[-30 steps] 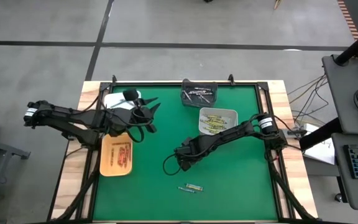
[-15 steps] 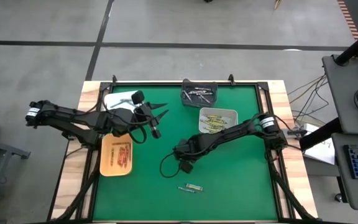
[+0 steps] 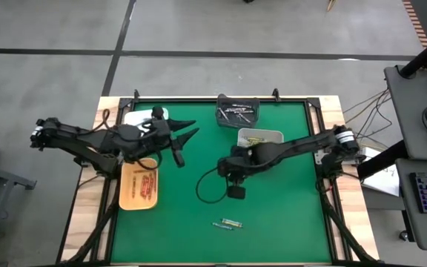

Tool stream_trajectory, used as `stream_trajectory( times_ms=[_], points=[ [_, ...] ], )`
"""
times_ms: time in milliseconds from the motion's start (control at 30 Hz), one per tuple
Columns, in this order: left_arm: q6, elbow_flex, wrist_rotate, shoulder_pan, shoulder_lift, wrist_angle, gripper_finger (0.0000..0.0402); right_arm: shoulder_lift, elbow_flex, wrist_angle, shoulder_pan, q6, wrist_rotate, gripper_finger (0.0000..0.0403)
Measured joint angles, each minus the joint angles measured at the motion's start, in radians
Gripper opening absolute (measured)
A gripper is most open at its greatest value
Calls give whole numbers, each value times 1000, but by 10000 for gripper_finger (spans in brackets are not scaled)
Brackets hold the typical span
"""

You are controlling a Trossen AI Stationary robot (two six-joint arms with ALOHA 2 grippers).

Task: Sort crayons
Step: Put the green crayon into the gray bin

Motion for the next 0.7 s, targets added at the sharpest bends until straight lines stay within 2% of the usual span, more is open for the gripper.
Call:
stream_trajectory(
  times_ms=[200, 333, 600, 700],
  points=[
    [-26, 64, -18, -50, -2, -102, 94, -104, 0, -73, -69, -89, 108, 12],
    [-86, 87, -68, -78, -6, -152, 94, -141, 0, -125, -132, -139, 120, 12],
    [-217, 28, -74, -145, 12, -156, 94, -157, -1, -250, -259, -210, 122, 12],
    [-262, -6, -138, -185, 26, -156, 94, -157, -2, -311, -295, -224, 122, 12]
  ],
)
